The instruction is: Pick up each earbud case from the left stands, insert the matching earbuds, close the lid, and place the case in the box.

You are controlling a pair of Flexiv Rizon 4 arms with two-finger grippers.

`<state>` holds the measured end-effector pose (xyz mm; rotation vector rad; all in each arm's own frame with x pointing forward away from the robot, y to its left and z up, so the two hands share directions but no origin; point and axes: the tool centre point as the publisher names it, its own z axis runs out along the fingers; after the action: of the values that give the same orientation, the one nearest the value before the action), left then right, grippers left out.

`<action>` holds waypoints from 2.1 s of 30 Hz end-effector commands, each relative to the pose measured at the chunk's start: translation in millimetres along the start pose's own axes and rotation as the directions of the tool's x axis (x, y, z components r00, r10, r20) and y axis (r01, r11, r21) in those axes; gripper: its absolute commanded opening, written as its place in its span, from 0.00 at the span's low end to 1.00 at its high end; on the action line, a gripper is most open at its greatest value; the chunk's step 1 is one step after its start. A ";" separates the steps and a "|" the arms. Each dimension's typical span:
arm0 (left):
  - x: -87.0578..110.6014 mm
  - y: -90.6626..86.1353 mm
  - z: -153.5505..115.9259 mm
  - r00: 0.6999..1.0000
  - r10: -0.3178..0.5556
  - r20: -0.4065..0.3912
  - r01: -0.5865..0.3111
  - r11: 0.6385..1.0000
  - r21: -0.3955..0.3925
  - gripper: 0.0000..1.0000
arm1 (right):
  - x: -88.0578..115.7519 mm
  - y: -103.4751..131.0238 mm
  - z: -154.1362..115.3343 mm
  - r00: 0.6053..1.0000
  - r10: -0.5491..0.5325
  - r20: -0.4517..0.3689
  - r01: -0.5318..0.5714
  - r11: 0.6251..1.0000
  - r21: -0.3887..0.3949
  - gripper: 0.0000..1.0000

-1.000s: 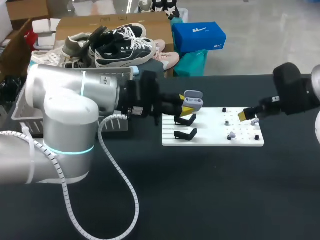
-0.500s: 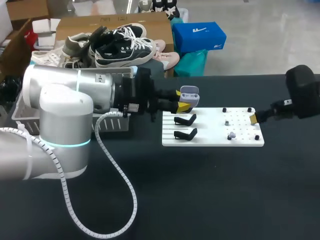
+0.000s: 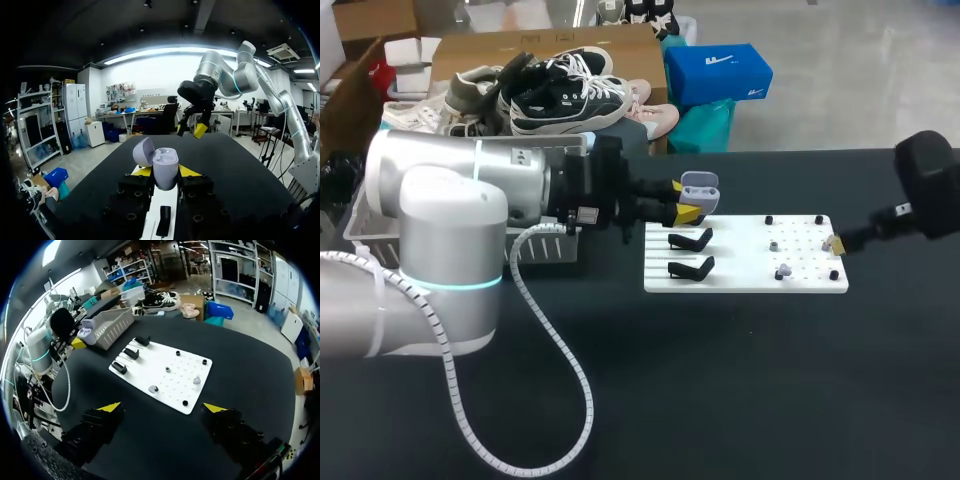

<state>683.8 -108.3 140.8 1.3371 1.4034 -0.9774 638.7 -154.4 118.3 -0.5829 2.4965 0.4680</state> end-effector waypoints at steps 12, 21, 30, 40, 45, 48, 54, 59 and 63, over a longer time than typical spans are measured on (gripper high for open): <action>0.9 -0.9 -0.5 1.000 0.001 0.004 -0.001 1.000 -0.003 0.00 | 8.4 -25.7 7.0 0.996 -0.069 -0.053 0.075 0.990 0.120 1.00; 0.9 -0.9 -0.5 1.000 0.001 0.004 -0.001 1.000 -0.003 0.00 | 7.6 -36.2 11.0 0.984 -0.147 -0.101 0.160 0.979 0.128 1.00; 0.9 -0.9 -0.5 1.000 0.001 0.004 -0.001 1.000 -0.003 0.00 | 7.5 -56.6 32.5 0.974 -0.187 -0.130 0.204 0.970 0.131 1.00; 0.9 -0.9 -0.5 1.000 0.001 0.004 -0.001 1.000 -0.003 0.00 | -3.2 -66.5 49.6 0.942 -0.291 -0.167 0.312 0.943 0.118 1.00; 0.9 -0.9 -0.5 1.000 0.001 0.004 -0.001 1.000 -0.003 0.00 | -8.2 -73.7 57.9 0.927 -0.324 -0.191 0.346 0.934 0.095 1.00; 0.9 -0.9 -0.5 1.000 0.001 0.004 -0.001 1.000 -0.003 0.00 | -10.2 -77.2 65.6 0.920 -0.329 -0.211 0.353 0.932 0.085 1.00; 0.9 -0.9 -0.5 1.000 0.001 0.004 -0.001 1.000 -0.003 0.00 | -14.4 -82.3 78.8 0.909 -0.342 -0.238 0.363 0.930 0.053 1.00; 0.9 -0.9 -0.5 1.000 0.001 0.004 -0.001 1.000 -0.003 0.00 | -13.3 -82.1 86.5 0.906 -0.344 -0.246 0.363 0.931 0.037 1.00; 0.9 -0.9 -0.5 1.000 0.001 0.004 -0.001 1.000 -0.003 0.00 | -12.2 -82.2 89.3 0.910 -0.338 -0.238 0.355 0.935 0.027 1.00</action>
<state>683.5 -108.2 140.9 1.3361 1.4042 -0.9765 720.2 -180.8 39.5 -1.0668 2.5257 0.1372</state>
